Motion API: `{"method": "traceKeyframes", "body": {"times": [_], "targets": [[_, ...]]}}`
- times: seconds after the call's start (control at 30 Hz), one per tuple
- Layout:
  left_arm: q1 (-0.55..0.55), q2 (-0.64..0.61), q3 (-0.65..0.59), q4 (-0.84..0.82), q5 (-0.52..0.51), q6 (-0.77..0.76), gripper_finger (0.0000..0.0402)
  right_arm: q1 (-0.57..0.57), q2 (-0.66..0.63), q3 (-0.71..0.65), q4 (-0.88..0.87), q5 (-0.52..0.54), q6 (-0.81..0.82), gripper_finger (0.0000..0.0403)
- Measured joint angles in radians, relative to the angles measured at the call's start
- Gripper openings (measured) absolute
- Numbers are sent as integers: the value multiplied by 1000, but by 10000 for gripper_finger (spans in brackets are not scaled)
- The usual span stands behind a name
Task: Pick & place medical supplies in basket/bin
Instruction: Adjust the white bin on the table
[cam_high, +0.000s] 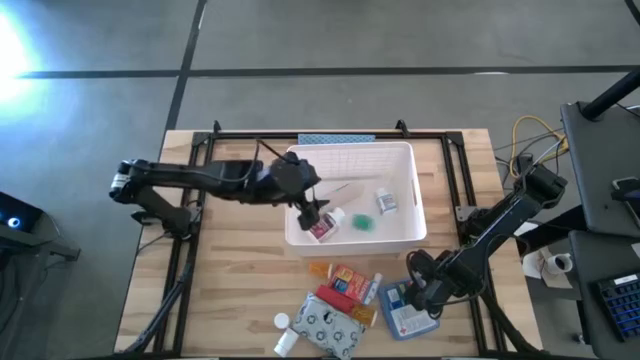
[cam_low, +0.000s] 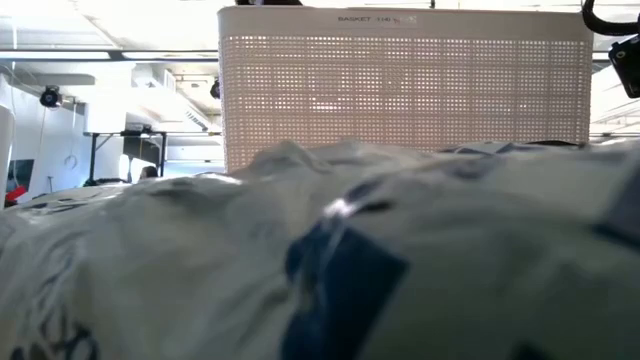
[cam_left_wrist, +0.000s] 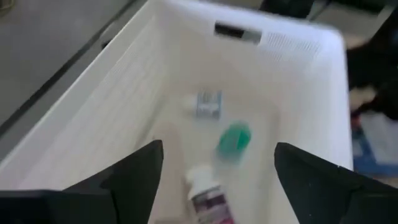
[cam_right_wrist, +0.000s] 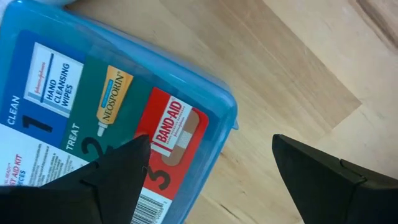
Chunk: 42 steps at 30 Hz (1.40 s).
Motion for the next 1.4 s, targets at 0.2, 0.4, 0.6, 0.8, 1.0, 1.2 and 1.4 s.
{"method": "traceKeyframes", "body": {"times": [0.2,0.4,0.6,0.8,1.0,1.2,1.4], "targets": [[-67,-11,116,-202,-2,-23,292,0,0,0,3,2,30,327],[-165,-72,42,-233,-115,-129,292,0,-22,0,54,-7,87,327],[-229,-157,-137,-223,-170,-260,292,0,-73,18,101,-48,145,327],[-266,-264,-352,-135,-171,-381,293,0,-121,74,74,-86,215,327],[-311,-400,-524,-111,-171,-482,293,0,-126,181,-146,116,346,327],[-330,-560,-654,-101,-172,-575,293,-5,-122,296,-322,321,420,327],[-330,-676,-754,-30,-174,-624,293,-99,-122,307,-366,343,387,327]]}}
